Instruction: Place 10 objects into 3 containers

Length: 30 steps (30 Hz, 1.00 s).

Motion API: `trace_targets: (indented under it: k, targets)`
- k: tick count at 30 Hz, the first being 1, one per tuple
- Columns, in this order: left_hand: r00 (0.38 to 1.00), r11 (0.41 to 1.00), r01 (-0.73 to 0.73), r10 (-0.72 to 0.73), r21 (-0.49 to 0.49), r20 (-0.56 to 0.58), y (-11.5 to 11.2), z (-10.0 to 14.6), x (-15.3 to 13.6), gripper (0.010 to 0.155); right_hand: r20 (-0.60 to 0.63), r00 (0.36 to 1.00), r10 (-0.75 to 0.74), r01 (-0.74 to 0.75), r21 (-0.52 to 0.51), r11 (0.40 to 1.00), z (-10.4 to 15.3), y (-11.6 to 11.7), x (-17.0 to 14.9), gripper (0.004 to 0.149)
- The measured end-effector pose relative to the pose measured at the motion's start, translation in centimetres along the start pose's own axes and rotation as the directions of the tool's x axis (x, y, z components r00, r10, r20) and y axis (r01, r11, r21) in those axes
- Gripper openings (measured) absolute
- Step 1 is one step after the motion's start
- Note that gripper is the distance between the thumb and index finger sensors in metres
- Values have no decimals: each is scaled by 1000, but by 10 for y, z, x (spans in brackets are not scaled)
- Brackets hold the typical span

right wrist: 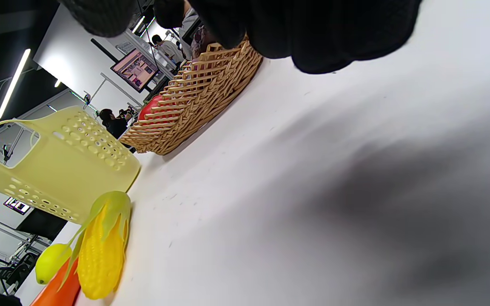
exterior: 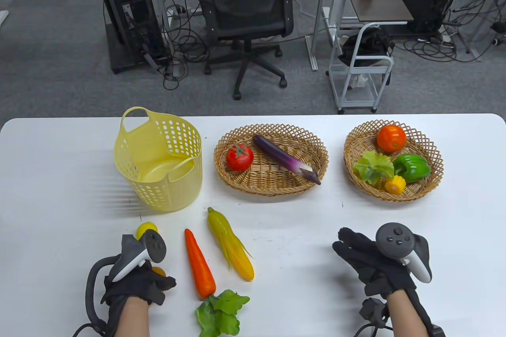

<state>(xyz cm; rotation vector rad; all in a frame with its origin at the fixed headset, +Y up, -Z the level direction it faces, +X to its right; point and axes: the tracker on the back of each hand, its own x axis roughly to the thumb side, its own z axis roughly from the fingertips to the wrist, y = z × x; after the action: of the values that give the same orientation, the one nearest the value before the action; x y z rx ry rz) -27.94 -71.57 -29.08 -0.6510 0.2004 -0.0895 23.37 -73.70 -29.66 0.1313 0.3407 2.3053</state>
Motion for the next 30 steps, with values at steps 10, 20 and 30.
trace_targets:
  k: [10,20,30]
  targets:
    - [997,997,81,-81,-15,-2,-8,-9,7,98,-6,1000,3,-3,11,1000,0,0,0,73]
    - [982,988,-41,13,151,187,26,18,0,99,-14,1000,8,-8,19,1000,0,0,0,73]
    - [826,682,-474,126,557,549,96,56,-37,99,-48,997,59,-56,51,997,-4,5,-1,74]
